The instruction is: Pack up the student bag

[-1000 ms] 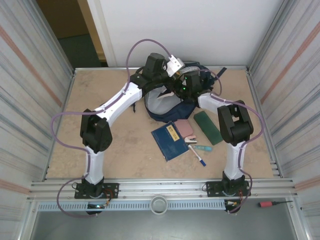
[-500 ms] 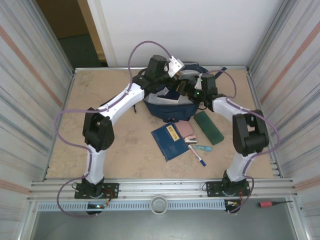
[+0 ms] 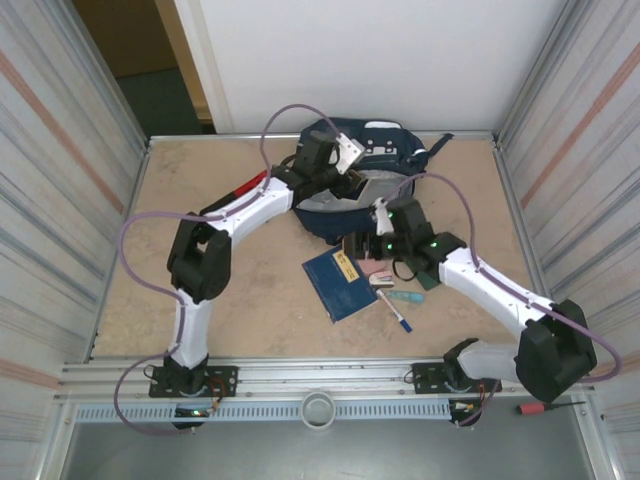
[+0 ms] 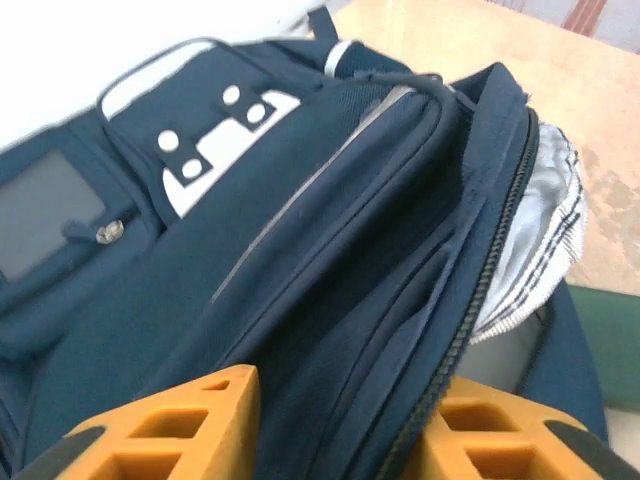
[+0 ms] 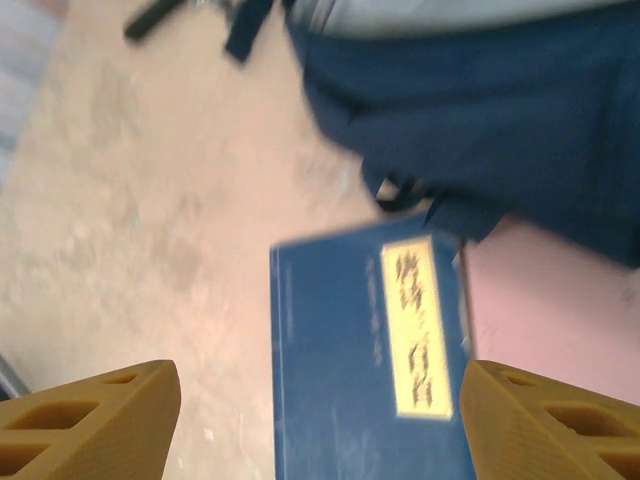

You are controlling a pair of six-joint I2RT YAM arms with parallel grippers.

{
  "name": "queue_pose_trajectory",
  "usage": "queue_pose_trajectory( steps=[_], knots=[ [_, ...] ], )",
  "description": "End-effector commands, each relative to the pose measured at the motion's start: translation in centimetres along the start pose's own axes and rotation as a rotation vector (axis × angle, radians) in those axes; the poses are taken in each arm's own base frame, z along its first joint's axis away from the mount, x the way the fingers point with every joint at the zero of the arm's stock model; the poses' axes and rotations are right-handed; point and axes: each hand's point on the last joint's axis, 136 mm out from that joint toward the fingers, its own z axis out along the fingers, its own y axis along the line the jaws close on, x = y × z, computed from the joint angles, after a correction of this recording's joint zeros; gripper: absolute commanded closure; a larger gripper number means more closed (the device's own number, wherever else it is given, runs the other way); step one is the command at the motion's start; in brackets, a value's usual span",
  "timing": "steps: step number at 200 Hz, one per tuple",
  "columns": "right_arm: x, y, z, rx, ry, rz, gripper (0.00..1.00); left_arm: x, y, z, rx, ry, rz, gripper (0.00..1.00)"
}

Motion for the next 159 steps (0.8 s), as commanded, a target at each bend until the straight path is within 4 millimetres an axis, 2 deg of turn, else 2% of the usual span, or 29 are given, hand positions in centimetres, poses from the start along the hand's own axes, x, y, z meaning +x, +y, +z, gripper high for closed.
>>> queue_pose_trajectory(
  steps=[1, 21, 27, 57, 84, 98, 123, 143, 159],
  knots=[
    [4.7, -0.1, 0.9, 0.061, 0.126, -0.092, 0.28, -2.6, 0.5, -5.5, -0.063, -0.096, -0.101, 0.48],
    [7.2, 0.3, 2.8, 0.054, 0.196, -0.106, 0.29, 0.8, 1.0, -8.6, -0.122, -0.080, -0.246, 0.34],
    [7.7, 0.1, 3.5, 0.063, 0.219, -0.105, 0.30, 2.4, 1.0, -9.4, -0.131, -0.064, -0.301, 0.32],
    [10.2, -1.0, 6.3, 0.093, 0.315, -0.058, 0.40, 9.5, 0.5, -12.7, -0.136, 0.013, -0.557, 0.31],
    [12.1, 0.1, 8.2, 0.064, 0.367, -0.025, 0.46, 15.1, -0.1, -15.3, -0.183, 0.069, -0.659, 0.30],
    [12.7, 1.3, 9.1, 0.045, 0.384, -0.023, 0.48, 17.9, -0.1, -16.5, -0.204, 0.106, -0.714, 0.29],
    [12.4, 5.4, 11.4, -0.048, 0.382, -0.017, 0.49, 21.7, -0.1, -18.0, -0.210, 0.138, -0.813, 0.29],
    [10.5, 9.3, 12.2, -0.137, 0.346, -0.039, 0.47, 23.9, -0.2, -18.9, -0.213, 0.160, -0.872, 0.29],
    [9.2, 9.8, 11.7, -0.153, 0.317, -0.035, 0.42, 24.6, -0.9, -19.1, -0.179, 0.175, -0.888, 0.28]
  ],
)
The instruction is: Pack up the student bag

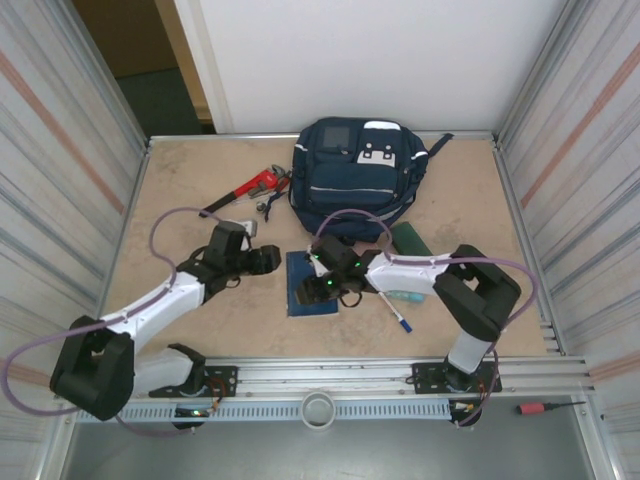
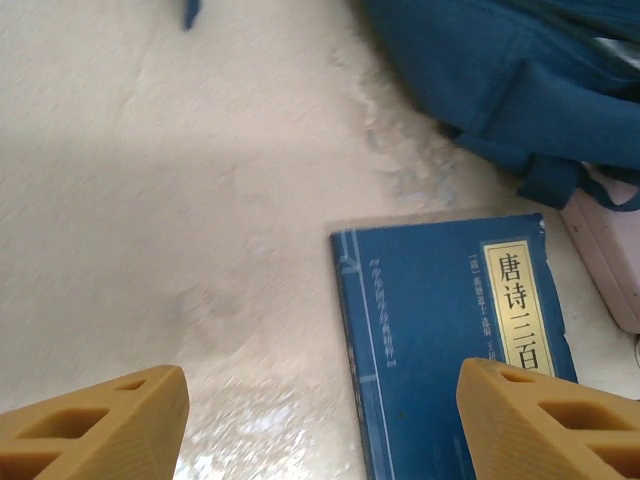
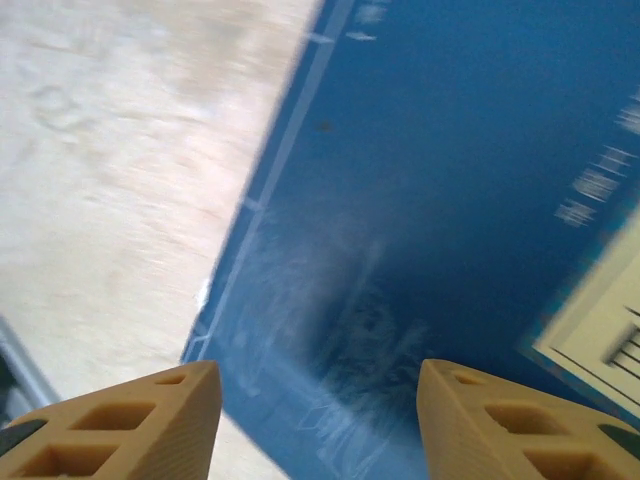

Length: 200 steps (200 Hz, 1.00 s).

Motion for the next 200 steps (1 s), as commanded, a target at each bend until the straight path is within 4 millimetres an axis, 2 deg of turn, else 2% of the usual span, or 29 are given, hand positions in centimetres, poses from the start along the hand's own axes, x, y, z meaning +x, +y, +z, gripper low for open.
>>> queue_pose_trajectory(
  steps=[1, 8, 37, 52, 76, 91, 148, 200],
  knots=[
    [-1.8, 2.1, -0.9, -0.071, -0.040, 0.022, 0.42, 1.3, -0.2, -0.6, 0.053, 0.036, -0.065, 0.28],
    [-1.8, 1.3, -1.3, -0.052, -0.045, 0.034, 0.40, 1.8, -0.4, -0.5, 0.068, 0.059, -0.061, 0.28],
    [-0.5, -4.0, -2.7, 0.058, -0.051, 0.154, 0.33, 4.2, -2.5, 0.0, 0.169, 0.177, -0.031, 0.29],
    [-0.3, -5.4, -3.5, 0.097, -0.086, 0.186, 0.30, 5.2, -3.4, 0.4, 0.179, 0.220, 0.018, 0.30],
    [-0.7, -6.6, -4.0, 0.152, -0.117, 0.223, 0.28, 6.4, -3.2, 1.5, 0.150, 0.276, 0.028, 0.34],
    [-0.8, -7.0, -3.5, 0.158, -0.117, 0.240, 0.28, 6.9, -3.3, 2.0, 0.155, 0.297, 0.031, 0.39],
    [-1.3, -6.0, -1.4, 0.075, -0.099, 0.275, 0.39, 8.7, -4.4, 3.3, 0.211, 0.355, 0.026, 0.61],
    [-2.0, -4.6, -1.3, -0.029, -0.142, 0.336, 0.52, 10.0, -4.0, 3.8, 0.228, 0.372, -0.008, 0.75]
  ],
)
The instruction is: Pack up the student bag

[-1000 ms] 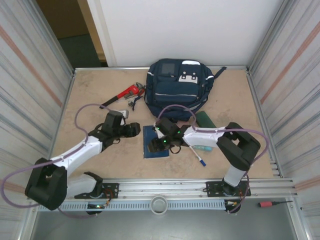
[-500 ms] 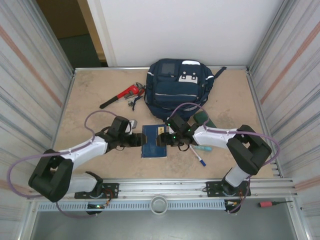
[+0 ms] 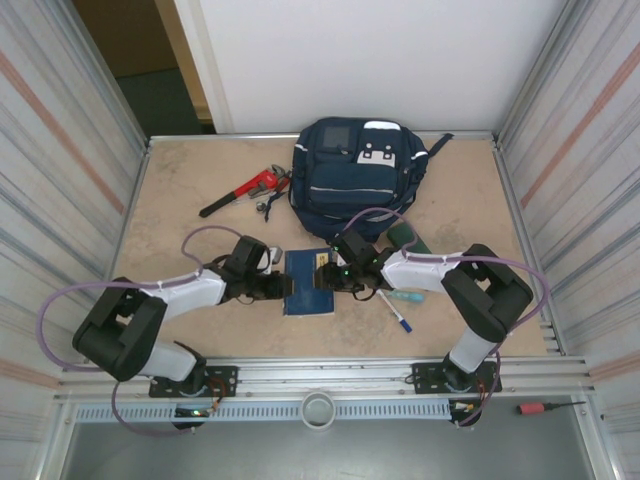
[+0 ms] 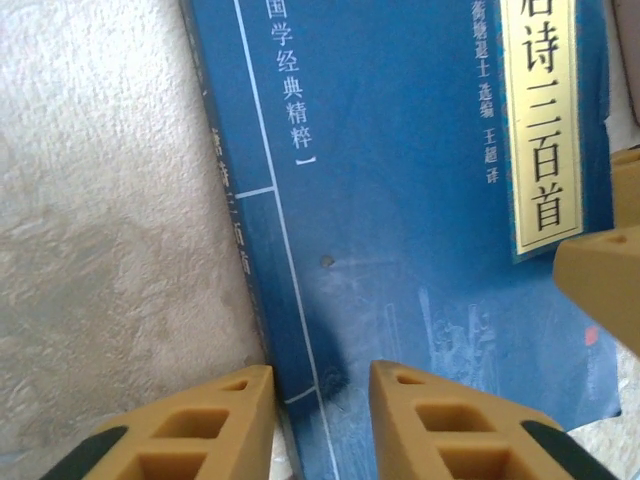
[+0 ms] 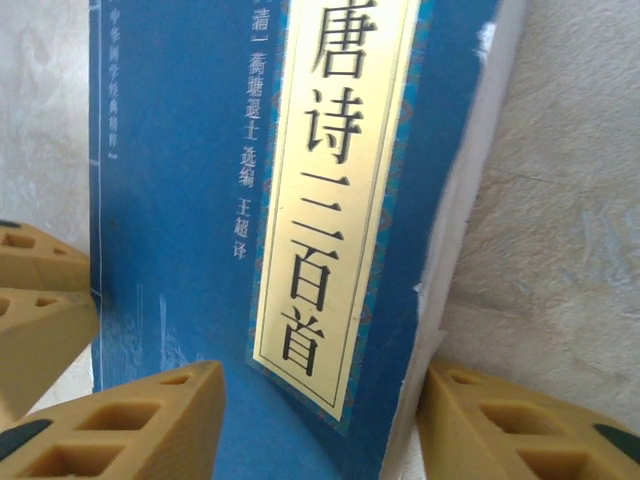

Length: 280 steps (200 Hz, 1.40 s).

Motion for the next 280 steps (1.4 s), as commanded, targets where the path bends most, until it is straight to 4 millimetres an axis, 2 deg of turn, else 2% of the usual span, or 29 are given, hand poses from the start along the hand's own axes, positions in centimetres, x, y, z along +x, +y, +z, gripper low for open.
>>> queue_pose_trajectory(
  steps=[1, 22, 48, 77, 89, 122, 167, 198, 212, 233, 249, 280],
  knots=[
    [-0.4, 2.1, 0.2, -0.115, -0.015, 0.047, 0.52, 0.4, -0.9, 0.3, 0.061, 0.008, -0.003, 0.75],
    [-0.9, 2.6, 0.1, -0.149, -0.038, 0.072, 0.60, 0.6, -0.9, 0.3, 0.069, 0.006, -0.007, 0.78],
    [-1.5, 2.1, -0.4, -0.134, -0.072, 0.084, 0.79, 0.8, -0.6, 0.2, 0.057, 0.002, -0.009, 0.79],
    [-1.8, 1.7, -1.5, -0.124, -0.085, 0.055, 0.94, 0.3, -0.1, -0.4, 0.040, -0.036, -0.025, 0.77],
    [-1.9, 2.4, -2.3, -0.152, -0.085, 0.011, 1.00, -0.2, 0.3, -1.1, 0.045, -0.067, -0.048, 0.73],
    [-2.1, 4.9, -5.0, -0.273, -0.068, -0.079, 1.00, -2.3, 0.2, -4.1, 0.120, -0.195, -0.101, 0.54],
    [-6.0, 7.4, -11.2, -0.463, -0.197, -0.074, 1.00, -5.5, -3.8, -8.8, 0.362, -0.314, -0.084, 0.30],
    [-8.4, 8.6, -15.1, -0.543, -0.278, -0.078, 1.00, -7.8, -7.5, -10.9, 0.526, -0.329, -0.030, 0.24],
    [-9.0, 9.1, -16.3, -0.571, -0.302, -0.085, 1.00, -8.7, -9.0, -11.6, 0.578, -0.337, -0.003, 0.23],
    [-9.4, 10.0, -17.5, -0.611, -0.317, -0.104, 1.00, -9.3, -11.1, -12.1, 0.600, -0.334, 0.072, 0.29],
    [-9.6, 10.3, -18.0, -0.626, -0.326, -0.104, 1.00, -9.6, -12.0, -11.9, 0.598, -0.324, 0.099, 0.44],
    [-10.1, 9.8, -18.3, -0.626, -0.335, -0.096, 1.00, -10.4, -12.5, -12.0, 0.609, -0.339, 0.110, 0.79]
  ],
)
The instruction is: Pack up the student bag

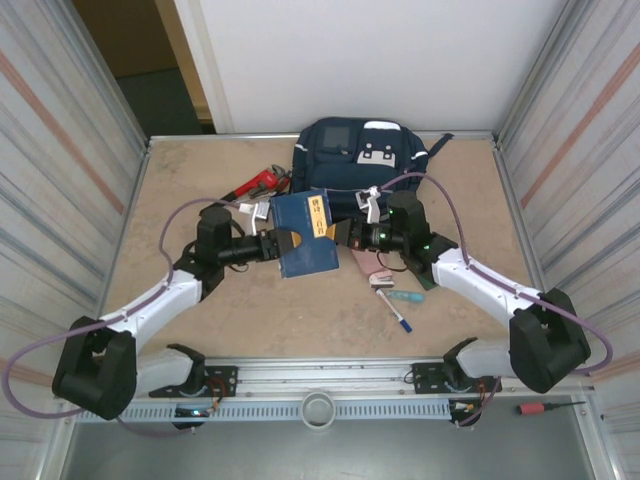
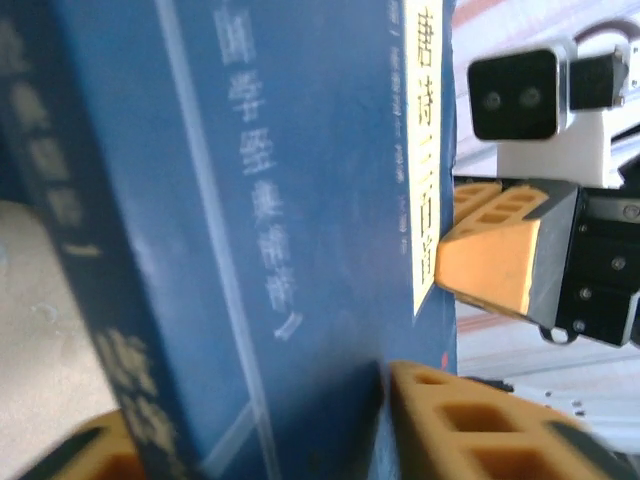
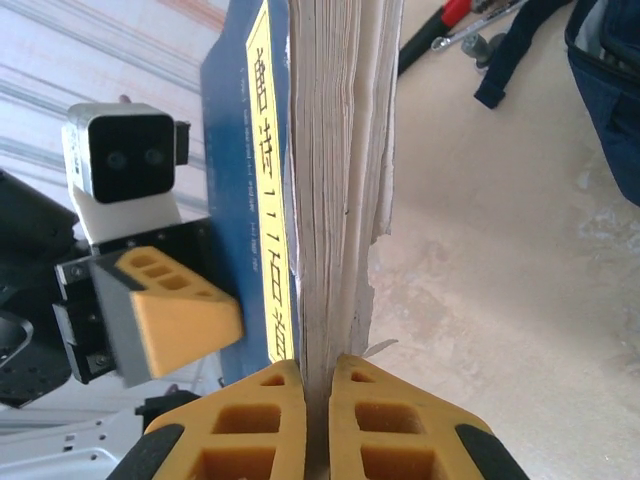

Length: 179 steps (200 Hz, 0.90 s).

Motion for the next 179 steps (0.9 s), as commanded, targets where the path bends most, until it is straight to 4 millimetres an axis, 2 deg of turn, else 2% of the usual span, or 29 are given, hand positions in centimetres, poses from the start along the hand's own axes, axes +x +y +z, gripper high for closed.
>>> queue_pose_trajectory(
  steps=[1, 19, 41, 61, 78, 101, 118, 131, 140, 147, 158, 179],
  knots=[
    [-2.0, 2.9, -1.1, -0.084, -0.043, -0.037, 1.00, -0.9, -1.5, 0.3, 0.050, -0.007, 0.052, 0.80],
    [-2.4, 2.1, -1.6, -0.068, -0.043, -0.048, 1.00, -1.6, -2.5, 0.1, 0.076, -0.032, 0.086, 0.96],
    [-2.9, 1.5, -2.5, -0.089, -0.003, -0.062, 0.57, -2.8, -4.8, -0.5, 0.147, -0.068, 0.140, 1.00],
    [-2.8, 2.5, -2.7, -0.158, 0.034, -0.088, 0.32, -3.8, -7.1, -1.1, 0.210, -0.096, 0.186, 1.00],
    [-2.4, 3.8, -2.5, -0.204, 0.052, -0.125, 0.22, -4.3, -8.6, -1.3, 0.250, -0.106, 0.220, 1.00],
    [-2.1, 4.6, -2.1, -0.227, 0.063, -0.154, 0.17, -4.7, -10.3, -1.3, 0.316, -0.104, 0.249, 1.00],
    [-2.3, 4.6, -2.0, -0.235, 0.057, -0.158, 0.16, -5.0, -11.1, -1.4, 0.350, -0.113, 0.258, 1.00],
    [-2.3, 5.5, -2.3, -0.279, 0.053, -0.172, 0.16, -5.2, -11.0, -1.1, 0.341, -0.106, 0.253, 1.00],
    [-2.5, 6.3, -2.5, -0.310, 0.045, -0.187, 0.20, -5.2, -10.7, -0.7, 0.327, -0.093, 0.245, 1.00],
    [-2.6, 6.9, -2.6, -0.328, 0.038, -0.193, 0.27, -5.1, -10.4, -0.3, 0.313, -0.081, 0.238, 1.00],
    [-3.0, 7.4, -2.8, -0.343, 0.022, -0.193, 0.43, -5.1, -9.9, 0.3, 0.288, -0.064, 0.227, 1.00],
    [-3.9, 7.3, -3.1, -0.321, -0.017, -0.182, 0.70, -5.1, -8.5, 1.5, 0.237, -0.033, 0.209, 0.98]
  ],
)
